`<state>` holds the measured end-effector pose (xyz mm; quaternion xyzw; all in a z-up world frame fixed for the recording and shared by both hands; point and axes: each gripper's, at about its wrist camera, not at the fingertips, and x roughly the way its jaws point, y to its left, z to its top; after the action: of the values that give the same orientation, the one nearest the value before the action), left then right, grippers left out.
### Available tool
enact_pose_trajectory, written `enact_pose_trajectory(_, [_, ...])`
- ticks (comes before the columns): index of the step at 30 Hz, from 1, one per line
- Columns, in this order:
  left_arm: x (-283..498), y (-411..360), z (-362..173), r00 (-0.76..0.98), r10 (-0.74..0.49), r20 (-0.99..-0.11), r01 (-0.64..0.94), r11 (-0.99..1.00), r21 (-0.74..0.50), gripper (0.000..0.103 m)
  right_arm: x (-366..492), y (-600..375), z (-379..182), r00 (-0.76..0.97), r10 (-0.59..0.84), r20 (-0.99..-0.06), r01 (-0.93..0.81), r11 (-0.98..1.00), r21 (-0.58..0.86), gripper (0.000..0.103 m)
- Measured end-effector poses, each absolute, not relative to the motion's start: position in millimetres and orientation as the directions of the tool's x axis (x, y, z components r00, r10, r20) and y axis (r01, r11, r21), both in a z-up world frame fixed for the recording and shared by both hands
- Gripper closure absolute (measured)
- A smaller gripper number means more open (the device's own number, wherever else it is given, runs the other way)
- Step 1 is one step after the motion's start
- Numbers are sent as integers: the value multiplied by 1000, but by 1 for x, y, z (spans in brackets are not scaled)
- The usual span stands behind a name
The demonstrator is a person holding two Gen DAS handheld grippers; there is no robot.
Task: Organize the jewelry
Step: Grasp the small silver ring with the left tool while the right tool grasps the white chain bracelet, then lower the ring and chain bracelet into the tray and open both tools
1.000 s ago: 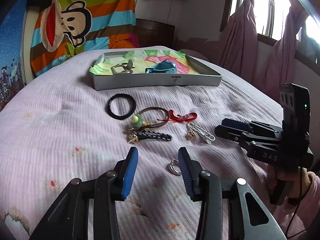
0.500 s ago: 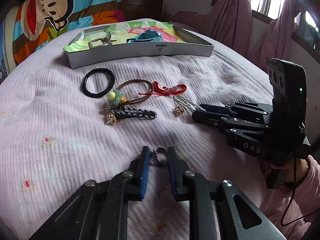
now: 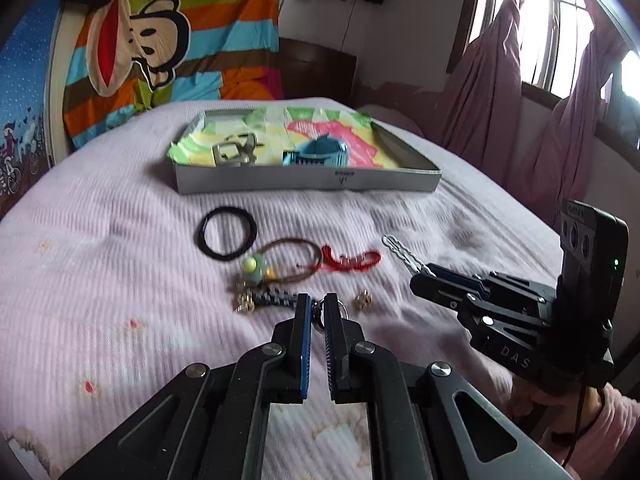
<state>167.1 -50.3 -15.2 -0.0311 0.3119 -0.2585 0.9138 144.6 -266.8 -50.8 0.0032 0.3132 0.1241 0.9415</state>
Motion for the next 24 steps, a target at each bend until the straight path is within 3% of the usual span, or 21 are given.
enact_pose_trajectory(6, [191,-63,27,792,-443,-419,395,897,-201,97,150,-288,-10,868,200,-454,-155,979,134,90])
enact_pose_trajectory(11, [236,-75,49,818,-443,-368,382,895,-229,96,180,-308,30,916,128,-379,-84,988,131,90])
enact_pose_trajectory(18, [313,-94,38,768,-440,-465,329,894,-304,96,237,-331,52,917,61,-394,-9,991,132,90])
enact_pose_trajectory(24, [346,-117,22,693,-420,-586,316,907,-277,96,281,-336,37,859,45,-510,31,990,141,90])
